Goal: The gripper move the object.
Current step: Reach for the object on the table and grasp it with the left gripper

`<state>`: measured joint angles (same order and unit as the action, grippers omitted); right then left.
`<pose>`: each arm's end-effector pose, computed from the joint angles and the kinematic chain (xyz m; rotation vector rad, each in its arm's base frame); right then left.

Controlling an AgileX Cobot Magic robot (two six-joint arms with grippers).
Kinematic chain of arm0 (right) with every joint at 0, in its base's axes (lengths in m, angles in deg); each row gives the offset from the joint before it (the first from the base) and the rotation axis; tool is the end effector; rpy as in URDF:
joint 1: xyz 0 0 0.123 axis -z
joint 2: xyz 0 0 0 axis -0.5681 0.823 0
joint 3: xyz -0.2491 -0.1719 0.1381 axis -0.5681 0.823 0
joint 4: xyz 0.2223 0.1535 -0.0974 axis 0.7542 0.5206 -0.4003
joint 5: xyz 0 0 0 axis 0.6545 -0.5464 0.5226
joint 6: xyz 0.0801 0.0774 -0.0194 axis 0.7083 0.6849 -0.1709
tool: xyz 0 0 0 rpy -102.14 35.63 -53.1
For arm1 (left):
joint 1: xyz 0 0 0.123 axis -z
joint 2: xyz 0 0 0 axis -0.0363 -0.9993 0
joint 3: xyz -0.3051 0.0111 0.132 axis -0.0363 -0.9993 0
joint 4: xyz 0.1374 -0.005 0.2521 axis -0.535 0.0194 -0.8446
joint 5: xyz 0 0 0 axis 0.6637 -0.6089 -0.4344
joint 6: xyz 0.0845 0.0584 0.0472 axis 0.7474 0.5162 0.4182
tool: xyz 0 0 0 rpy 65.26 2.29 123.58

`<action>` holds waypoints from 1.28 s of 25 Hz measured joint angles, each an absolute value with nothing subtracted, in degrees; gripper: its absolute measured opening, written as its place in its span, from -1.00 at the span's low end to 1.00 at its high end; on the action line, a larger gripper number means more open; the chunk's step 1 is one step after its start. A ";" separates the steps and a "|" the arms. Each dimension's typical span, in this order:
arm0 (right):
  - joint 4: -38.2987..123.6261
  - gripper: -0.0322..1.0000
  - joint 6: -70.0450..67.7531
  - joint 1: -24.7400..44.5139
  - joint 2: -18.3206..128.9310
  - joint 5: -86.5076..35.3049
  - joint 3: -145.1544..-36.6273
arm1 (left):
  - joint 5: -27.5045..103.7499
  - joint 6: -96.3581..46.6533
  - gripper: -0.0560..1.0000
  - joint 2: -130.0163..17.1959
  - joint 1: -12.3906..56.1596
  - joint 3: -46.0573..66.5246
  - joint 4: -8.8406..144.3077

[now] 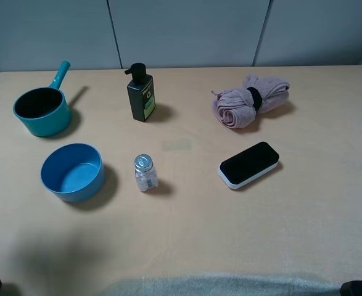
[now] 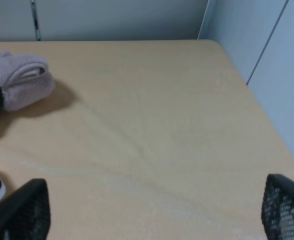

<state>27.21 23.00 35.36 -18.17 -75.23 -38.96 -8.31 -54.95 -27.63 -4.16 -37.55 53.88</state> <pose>-0.0006 -0.0126 0.2862 0.0386 2.0076 -0.1510 0.1372 0.0055 0.2668 0.0457 2.5810 0.0467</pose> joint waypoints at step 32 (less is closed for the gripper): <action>27.21 0.30 23.00 35.36 -18.17 -75.23 -38.96 | 6.40 -51.47 0.34 -74.19 17.29 -24.64 51.15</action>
